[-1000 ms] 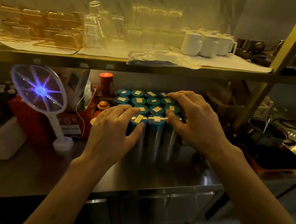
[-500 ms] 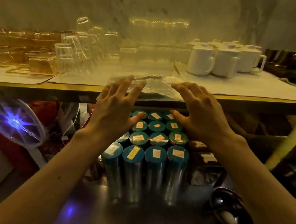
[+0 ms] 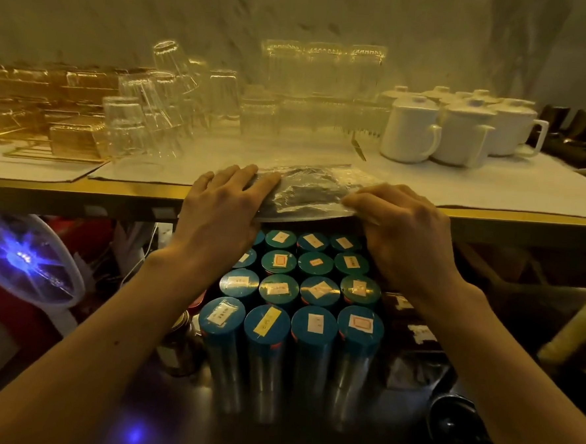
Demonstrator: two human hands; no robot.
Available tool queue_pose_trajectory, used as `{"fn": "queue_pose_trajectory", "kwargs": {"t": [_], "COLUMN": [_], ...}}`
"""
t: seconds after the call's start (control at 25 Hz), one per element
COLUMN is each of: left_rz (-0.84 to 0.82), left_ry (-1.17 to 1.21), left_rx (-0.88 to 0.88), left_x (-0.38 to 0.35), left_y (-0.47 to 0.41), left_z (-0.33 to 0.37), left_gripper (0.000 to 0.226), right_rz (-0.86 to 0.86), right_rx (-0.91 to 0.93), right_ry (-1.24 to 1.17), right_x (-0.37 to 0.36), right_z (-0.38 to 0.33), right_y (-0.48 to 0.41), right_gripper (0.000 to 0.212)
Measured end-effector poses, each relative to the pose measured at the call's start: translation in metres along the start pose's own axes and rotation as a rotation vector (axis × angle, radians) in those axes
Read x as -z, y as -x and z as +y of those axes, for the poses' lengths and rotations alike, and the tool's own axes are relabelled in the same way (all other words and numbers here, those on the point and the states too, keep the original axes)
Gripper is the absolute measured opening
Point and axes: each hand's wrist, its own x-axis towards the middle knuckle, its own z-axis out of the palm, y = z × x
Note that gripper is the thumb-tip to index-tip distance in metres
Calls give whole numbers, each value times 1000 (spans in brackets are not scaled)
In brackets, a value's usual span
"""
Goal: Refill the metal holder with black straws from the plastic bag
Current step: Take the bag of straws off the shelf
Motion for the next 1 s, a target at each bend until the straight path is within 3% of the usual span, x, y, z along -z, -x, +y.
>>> {"fn": "queue_pose_trajectory", "kwargs": {"t": [0.28, 0.52, 0.64, 0.84, 1.0], "left_rz": [183, 231, 227, 206, 79], "left_ry": [70, 175, 271, 425, 720], "left_rx": [-53, 0, 22, 22, 84], "left_x": [31, 69, 82, 89, 82], "left_y": [33, 86, 121, 170, 202], "left_z": [-17, -45, -58, -60, -47], "left_gripper": [47, 44, 40, 44, 45], "right_rz": [258, 422, 423, 364, 248], "right_rx": [12, -264, -409, -479, -468], "right_ry": [-143, -312, -403, -567, -543], "right_x": [18, 41, 48, 50, 60], "right_z": [-45, -89, -118, -162, -177], "right_y": [10, 16, 22, 43, 64], "right_gripper": [16, 34, 39, 34, 43]}}
